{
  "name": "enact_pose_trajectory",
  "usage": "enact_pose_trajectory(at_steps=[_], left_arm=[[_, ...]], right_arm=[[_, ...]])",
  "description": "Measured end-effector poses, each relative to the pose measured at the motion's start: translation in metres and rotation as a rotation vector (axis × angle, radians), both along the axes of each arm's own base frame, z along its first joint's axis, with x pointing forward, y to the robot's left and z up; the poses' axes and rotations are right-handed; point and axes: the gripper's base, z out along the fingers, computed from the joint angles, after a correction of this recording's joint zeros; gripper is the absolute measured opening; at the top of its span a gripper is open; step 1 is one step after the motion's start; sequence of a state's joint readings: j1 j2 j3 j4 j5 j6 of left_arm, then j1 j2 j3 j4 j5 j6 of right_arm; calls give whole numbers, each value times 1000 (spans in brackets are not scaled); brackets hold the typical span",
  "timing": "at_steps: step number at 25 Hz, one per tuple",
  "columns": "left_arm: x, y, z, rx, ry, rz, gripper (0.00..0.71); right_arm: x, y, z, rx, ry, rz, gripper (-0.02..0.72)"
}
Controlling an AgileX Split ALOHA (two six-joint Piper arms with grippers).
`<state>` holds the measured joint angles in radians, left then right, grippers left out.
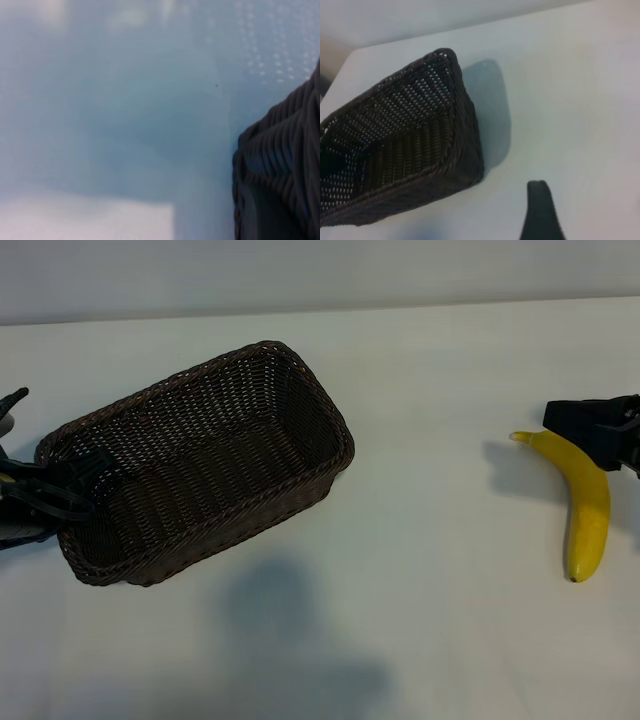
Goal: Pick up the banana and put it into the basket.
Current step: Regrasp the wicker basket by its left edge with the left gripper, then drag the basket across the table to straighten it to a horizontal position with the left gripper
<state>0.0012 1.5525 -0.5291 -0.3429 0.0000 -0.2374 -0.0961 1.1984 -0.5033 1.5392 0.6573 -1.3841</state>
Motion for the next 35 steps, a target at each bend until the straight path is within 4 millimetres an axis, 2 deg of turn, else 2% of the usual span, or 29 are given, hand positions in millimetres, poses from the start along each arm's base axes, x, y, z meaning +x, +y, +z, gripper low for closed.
enact_pose_trajectory(at_steps=[3, 12, 17, 23, 29, 35], left_arm=[[4, -1, 6, 6, 5, -36, 158], [27, -7, 43, 41, -16, -222, 158], [41, -15, 61, -4, -92, -300, 158], [47, -26, 72, -75, -189, -411, 158], [49, -31, 74, -113, -232, -447, 157], [57, -32, 44, -136, -137, -455, 157]], right_arm=[[0, 0, 0, 0, 0, 0, 488], [0, -1, 0, -5, 0, -9, 488], [1, -1, 0, -8, 0, -17, 488], [1, -1, 0, -6, 0, -19, 488], [1, -1, 0, -5, 0, -20, 488], [1, -2, 0, -6, 0, -21, 488]])
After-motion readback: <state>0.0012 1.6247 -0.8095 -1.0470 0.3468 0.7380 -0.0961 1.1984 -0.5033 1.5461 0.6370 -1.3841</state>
